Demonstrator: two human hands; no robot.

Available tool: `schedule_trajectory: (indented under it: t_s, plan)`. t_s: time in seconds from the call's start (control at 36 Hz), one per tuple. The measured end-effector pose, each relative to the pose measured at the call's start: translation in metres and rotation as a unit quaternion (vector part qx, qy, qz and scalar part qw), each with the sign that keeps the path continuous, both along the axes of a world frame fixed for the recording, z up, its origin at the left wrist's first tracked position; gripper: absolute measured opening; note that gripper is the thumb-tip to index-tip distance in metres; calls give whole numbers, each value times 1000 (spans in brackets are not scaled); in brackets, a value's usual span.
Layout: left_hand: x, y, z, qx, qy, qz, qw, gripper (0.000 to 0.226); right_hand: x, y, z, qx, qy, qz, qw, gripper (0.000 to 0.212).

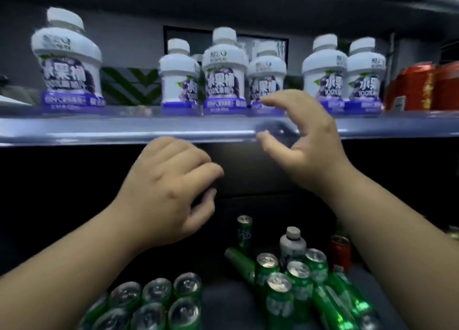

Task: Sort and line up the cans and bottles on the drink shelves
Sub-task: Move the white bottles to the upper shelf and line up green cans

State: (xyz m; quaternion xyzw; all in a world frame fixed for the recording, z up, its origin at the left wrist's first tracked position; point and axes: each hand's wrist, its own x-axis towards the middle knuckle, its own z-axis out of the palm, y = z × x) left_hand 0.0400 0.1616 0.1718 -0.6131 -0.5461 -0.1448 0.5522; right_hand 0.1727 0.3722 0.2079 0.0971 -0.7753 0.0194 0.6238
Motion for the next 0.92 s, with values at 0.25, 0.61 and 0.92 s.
schedule_trajectory:
  t_s: [0.25, 0.61, 0.92]
  plan:
    - [32, 74, -130, -201, -218, 127, 947, 36, 63, 74, -152, -142, -191, -28, 971, 46]
    - [78, 153, -250, -179, -499, 224, 818, 61, 115, 141, -296, -283, -502, -149, 804, 76]
    - [128, 189, -272, -105, -377, 178, 903, 42, 141, 180, -328, -361, -475, -106, 795, 69]
